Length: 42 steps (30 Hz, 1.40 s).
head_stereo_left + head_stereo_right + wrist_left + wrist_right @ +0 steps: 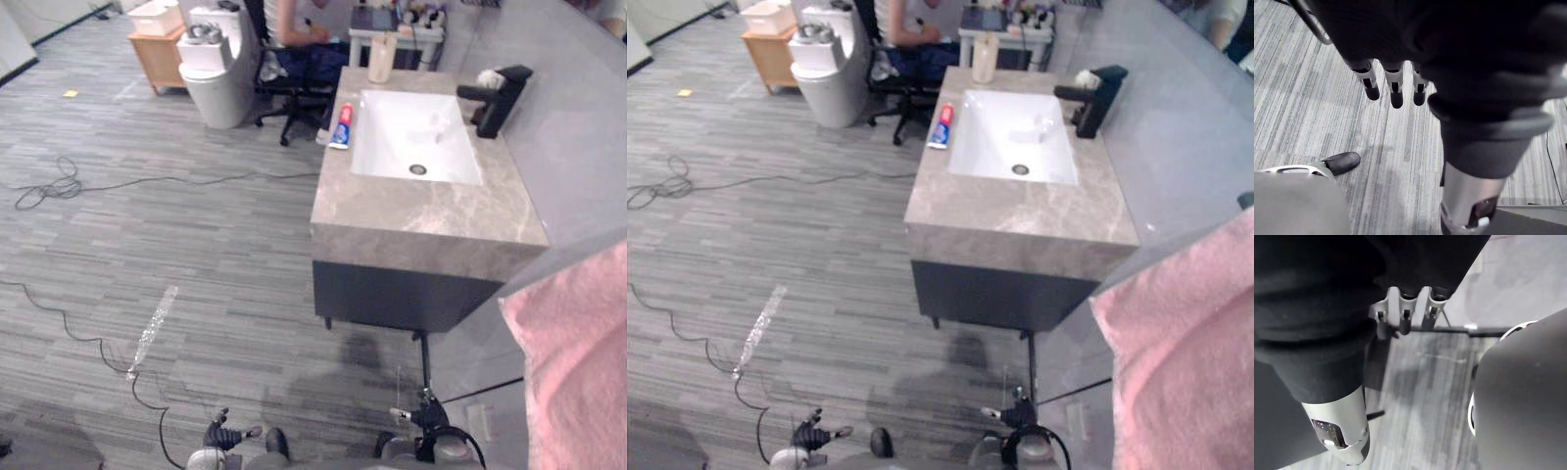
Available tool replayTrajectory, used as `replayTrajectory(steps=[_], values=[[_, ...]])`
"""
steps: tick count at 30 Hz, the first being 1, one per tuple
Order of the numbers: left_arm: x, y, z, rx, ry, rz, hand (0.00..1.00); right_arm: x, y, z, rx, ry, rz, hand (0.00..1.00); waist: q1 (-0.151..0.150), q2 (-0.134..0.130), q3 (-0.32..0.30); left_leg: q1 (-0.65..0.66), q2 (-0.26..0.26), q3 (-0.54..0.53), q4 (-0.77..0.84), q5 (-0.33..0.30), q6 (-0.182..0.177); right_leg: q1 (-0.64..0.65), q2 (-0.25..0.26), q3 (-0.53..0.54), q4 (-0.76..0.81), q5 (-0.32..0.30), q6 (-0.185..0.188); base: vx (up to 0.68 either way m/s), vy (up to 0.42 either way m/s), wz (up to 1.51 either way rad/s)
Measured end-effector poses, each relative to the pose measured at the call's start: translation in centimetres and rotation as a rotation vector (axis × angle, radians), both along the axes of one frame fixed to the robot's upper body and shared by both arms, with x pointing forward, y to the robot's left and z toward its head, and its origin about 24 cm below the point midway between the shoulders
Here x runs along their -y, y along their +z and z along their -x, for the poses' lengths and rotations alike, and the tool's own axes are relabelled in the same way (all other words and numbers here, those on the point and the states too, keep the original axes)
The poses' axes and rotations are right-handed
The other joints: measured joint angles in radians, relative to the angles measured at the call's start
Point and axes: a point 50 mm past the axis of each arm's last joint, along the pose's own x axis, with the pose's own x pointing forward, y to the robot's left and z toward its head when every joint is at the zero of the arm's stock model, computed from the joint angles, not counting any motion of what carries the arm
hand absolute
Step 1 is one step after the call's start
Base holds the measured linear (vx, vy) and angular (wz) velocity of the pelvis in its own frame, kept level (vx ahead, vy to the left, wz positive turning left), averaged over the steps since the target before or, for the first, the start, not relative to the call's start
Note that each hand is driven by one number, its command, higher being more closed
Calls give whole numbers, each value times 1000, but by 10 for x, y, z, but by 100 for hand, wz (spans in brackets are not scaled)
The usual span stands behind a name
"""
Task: Organize washtable
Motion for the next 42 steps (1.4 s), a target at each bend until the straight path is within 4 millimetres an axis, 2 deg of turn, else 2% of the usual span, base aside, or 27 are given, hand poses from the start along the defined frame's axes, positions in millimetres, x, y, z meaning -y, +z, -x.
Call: replayTrajectory(steps=[3,8,9,13,14,20,23,26,28,29,30,31,32,33,34,36,38,42], values=[[1,0,0,0,0,3,0,0,0,0,-4,7,-8,0,1,-1,-9,-1,-7,-13,0,5,4,8,4,0,-2,-5,1,51,-14,16],[-5,1,0,-2,-6,-12,0,-8,-4,1,-37,14,-29,0,0,-35,-20,4,-27,-26,0,7,7,30,-9,0,-11,17,-10,97,21,13],[3,1,-4,13,-6,7,0,-16,-3,-7,-30,73,-23,0,-3,-38,-38,29,-1,-11,-1,-4,-12,53,28,113,-11,28,-12,10,0,5],[3,1,-3,13,-6,7,0,-16,-5,-2,-43,70,-23,0,-5,-36,-36,28,21,-15,-1,-23,-14,49,41,113,6,30,-15,-66,-13,-3],[3,1,-3,12,-6,7,0,-16,-6,4,-57,71,-25,0,-3,-34,-34,26,23,-18,-1,-23,-14,49,43,112,1,30,-16,-96,-26,-7],[6,1,-6,22,-6,19,0,-13,-8,10,-66,41,-27,0,-3,-40,-32,-25,18,-73,-1,-18,-21,57,57,83,-54,28,-20,-70,-24,20],[12,1,-9,31,3,37,0,-7,-8,14,-60,-23,-38,0,-1,-36,-19,-38,19,-129,0,-7,-33,77,62,44,-38,-4,-30,-49,-43,61],[14,1,-11,41,12,50,0,0,-7,18,-44,-76,-36,0,-1,-36,-11,-53,16,-168,0,17,-29,76,55,11,49,-102,-27,-47,-75,93],[14,1,-12,45,22,54,0,4,-7,20,-50,-103,-32,0,-1,-47,-5,-75,11,-134,0,-4,3,69,43,5,72,-146,-10,-5,-53,109],[11,3,-13,56,32,51,0,5,-7,21,-55,-111,-32,0,-2,-52,-2,-85,10,-47,8,-16,32,69,35,18,70,-155,-17,67,-3,91],[12,2,-13,58,42,57,0,11,-7,22,-56,-116,-16,0,-1,-50,-2,-86,19,63,8,-14,34,72,21,12,72,-160,-15,102,24,73],[14,2,-12,57,50,63,0,14,-6,22,-56,-115,-8,0,-1,-41,1,-85,24,117,10,-6,47,72,16,12,73,-162,-11,160,77,43],[15,2,-12,58,64,74,0,18,-6,22,-60,-115,5,0,-6,-28,10,-91,36,207,54,22,87,78,6,5,76,-162,-3,173,68,21],[16,1,-12,58,69,76,0,21,-6,22,-62,-115,12,0,-6,-23,13,-96,44,244,79,56,104,87,-2,1,78,-153,0,254,96,27],[16,1,-11,53,68,76,0,21,-7,26,-84,-114,16,0,-15,-28,16,-93,28,266,96,70,79,107,-23,1,72,-145,4,273,117,31],[14,1,-10,51,67,70,0,19,-8,28,-89,-109,16,0,-30,-35,15,-76,-5,270,57,70,79,140,-34,3,15,-119,13,241,140,26],[7,3,-13,56,57,52,0,11,-8,23,-85,-94,3,0,-31,-66,24,-61,-38,276,11,75,74,153,-47,3,-28,-95,28,223,113,2],[6,3,-14,51,24,40,0,7,-9,23,-92,-95,-8,0,-30,-68,25,-44,-40,287,12,73,74,164,-46,8,-46,-9,34,156,70,-3]])
